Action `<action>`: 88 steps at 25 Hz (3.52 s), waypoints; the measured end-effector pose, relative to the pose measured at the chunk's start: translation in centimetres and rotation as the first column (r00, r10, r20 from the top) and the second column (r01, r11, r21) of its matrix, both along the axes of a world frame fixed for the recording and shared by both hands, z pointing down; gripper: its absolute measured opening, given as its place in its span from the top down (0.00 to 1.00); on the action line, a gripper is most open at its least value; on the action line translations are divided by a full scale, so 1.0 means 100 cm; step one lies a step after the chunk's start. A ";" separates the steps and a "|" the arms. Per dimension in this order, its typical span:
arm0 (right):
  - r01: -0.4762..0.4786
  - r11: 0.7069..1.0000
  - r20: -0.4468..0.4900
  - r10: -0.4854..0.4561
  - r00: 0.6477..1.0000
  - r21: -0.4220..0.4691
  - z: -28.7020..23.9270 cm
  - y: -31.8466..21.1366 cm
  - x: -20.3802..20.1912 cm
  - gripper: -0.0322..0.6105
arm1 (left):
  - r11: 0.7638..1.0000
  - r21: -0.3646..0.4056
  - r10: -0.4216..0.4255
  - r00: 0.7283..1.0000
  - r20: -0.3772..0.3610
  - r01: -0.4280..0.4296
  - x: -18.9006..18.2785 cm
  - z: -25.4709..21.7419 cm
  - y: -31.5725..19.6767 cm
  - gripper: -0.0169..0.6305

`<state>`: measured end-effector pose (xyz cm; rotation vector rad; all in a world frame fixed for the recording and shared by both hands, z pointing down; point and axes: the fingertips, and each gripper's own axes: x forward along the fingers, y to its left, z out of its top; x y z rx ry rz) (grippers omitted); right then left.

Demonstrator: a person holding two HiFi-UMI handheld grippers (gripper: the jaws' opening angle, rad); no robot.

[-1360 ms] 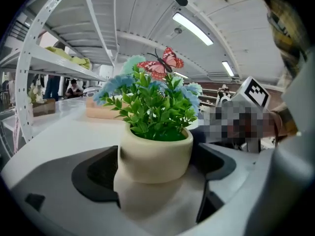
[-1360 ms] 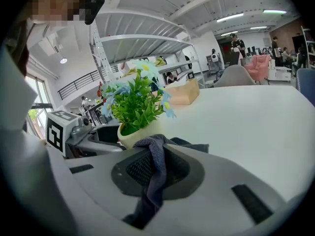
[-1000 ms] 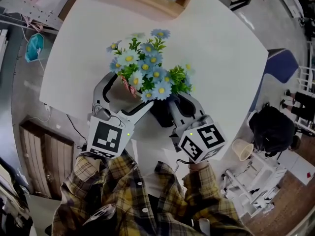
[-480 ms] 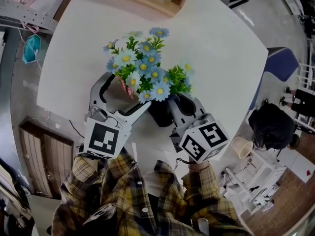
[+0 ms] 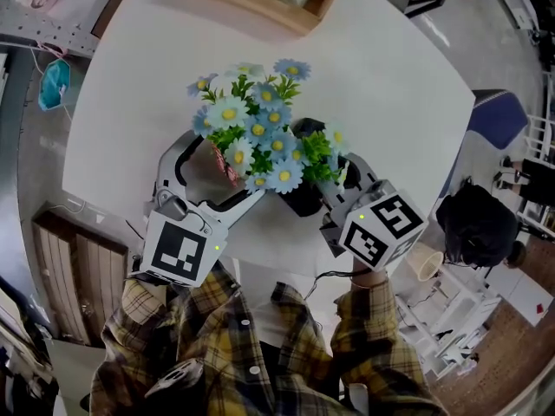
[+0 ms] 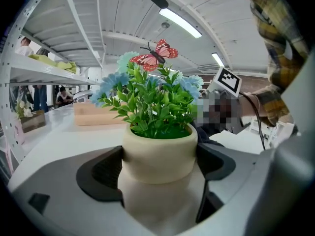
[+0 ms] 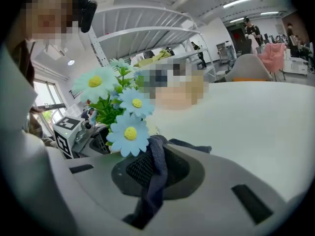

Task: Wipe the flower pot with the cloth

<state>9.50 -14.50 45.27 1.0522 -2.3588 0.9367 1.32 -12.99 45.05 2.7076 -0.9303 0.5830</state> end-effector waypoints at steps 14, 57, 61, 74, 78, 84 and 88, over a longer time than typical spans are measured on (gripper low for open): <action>0.344 0.939 0.010 -0.343 0.939 -0.022 0.003 -0.032 -0.014 0.93 | 0.950 -0.038 0.310 0.951 0.002 -0.310 0.008 0.008 0.002 0.23; 0.158 0.987 -0.046 -0.157 0.986 0.013 -0.002 -0.042 0.011 0.93 | 0.977 -0.170 -0.148 0.985 -0.093 0.131 0.045 0.001 0.062 0.23; 0.146 0.989 -0.050 -0.145 0.988 0.012 -0.002 -0.038 0.010 0.93 | 0.962 -0.135 -0.253 0.960 -0.121 0.237 0.055 -0.004 0.053 0.23; 0.175 0.985 -0.027 -0.175 0.984 0.004 0.001 -0.028 0.011 0.93 | 0.990 -0.064 -0.126 0.991 -0.047 0.123 0.050 0.005 0.042 0.24; 0.211 0.977 -0.019 -0.211 0.977 -0.010 0.000 -0.025 0.013 0.93 | 0.997 -0.072 0.022 0.999 -0.030 -0.024 0.050 0.004 0.042 0.25; 0.298 0.954 0.014 -0.297 0.955 -0.047 -0.001 -0.022 0.010 0.93 | 0.944 -0.088 0.321 0.947 0.008 -0.319 0.053 0.003 0.051 0.25; 0.376 0.923 0.049 -0.373 0.927 -0.085 -0.002 -0.016 0.004 0.93 | 0.867 -0.097 0.492 0.870 0.024 -0.488 0.048 0.002 0.056 0.25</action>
